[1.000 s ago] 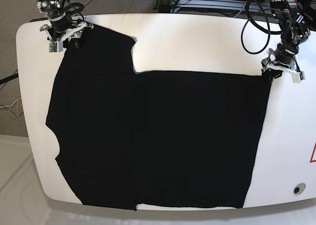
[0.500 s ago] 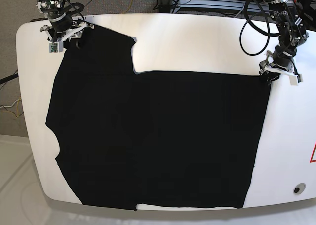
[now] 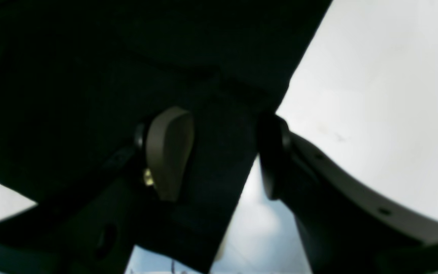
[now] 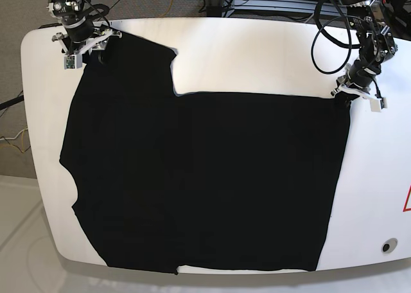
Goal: Fold the T-shirt properly
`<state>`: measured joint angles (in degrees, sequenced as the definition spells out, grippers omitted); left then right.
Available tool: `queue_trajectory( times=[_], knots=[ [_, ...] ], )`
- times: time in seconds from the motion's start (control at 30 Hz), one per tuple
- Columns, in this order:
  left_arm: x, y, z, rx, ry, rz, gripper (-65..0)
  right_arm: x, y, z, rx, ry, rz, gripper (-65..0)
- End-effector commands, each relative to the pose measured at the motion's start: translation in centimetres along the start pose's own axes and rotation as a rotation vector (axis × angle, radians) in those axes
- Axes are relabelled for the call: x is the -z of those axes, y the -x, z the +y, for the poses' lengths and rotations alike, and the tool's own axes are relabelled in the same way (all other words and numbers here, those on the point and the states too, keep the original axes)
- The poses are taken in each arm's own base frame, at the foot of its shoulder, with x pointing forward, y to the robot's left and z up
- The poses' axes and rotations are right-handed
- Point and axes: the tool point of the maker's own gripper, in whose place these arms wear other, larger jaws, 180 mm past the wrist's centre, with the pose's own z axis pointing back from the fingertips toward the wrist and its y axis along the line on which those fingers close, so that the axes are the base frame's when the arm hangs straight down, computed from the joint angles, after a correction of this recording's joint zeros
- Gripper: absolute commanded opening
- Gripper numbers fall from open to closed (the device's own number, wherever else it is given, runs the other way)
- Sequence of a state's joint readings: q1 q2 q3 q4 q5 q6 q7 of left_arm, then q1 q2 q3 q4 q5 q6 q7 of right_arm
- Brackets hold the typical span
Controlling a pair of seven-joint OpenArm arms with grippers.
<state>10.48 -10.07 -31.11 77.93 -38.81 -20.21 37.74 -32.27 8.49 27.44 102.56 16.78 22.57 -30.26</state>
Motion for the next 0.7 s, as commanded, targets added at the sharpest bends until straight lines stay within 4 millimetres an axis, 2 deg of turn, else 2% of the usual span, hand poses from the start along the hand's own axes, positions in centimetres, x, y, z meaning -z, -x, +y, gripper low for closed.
queue_trajectory(
  times=[0.0,0.37,0.43,0.5,0.57,0.67],
  knots=[
    [-0.25,-0.52,-0.02,0.034,-0.011,0.003,-65.0,-0.34,-0.84,-0.41,-0.013,0.006,-0.029,-34.5],
    [-0.61,-0.96,-0.56,0.065,-0.008,-0.004,-64.8,-0.34,-0.70,-0.49,-0.011,0.010,-0.023,-34.1],
    [-0.58,-0.61,-0.27,0.071,-0.013,0.010,-57.7,-0.30,-0.49,-0.52,-0.011,0.011,-0.020,-34.1],
    [-0.64,-0.61,-0.28,0.074,-0.013,0.011,-57.7,-0.31,-0.54,-0.53,-0.012,0.011,-0.022,-34.1],
    [-0.69,-0.72,-0.36,0.082,-0.013,0.012,-58.4,-0.31,-0.55,-0.52,-0.012,0.010,-0.022,-34.0],
    [-0.77,-0.85,-0.50,0.096,-0.010,0.016,-64.5,-0.31,-0.58,-0.45,-0.014,0.007,-0.023,-34.1]
  ],
)
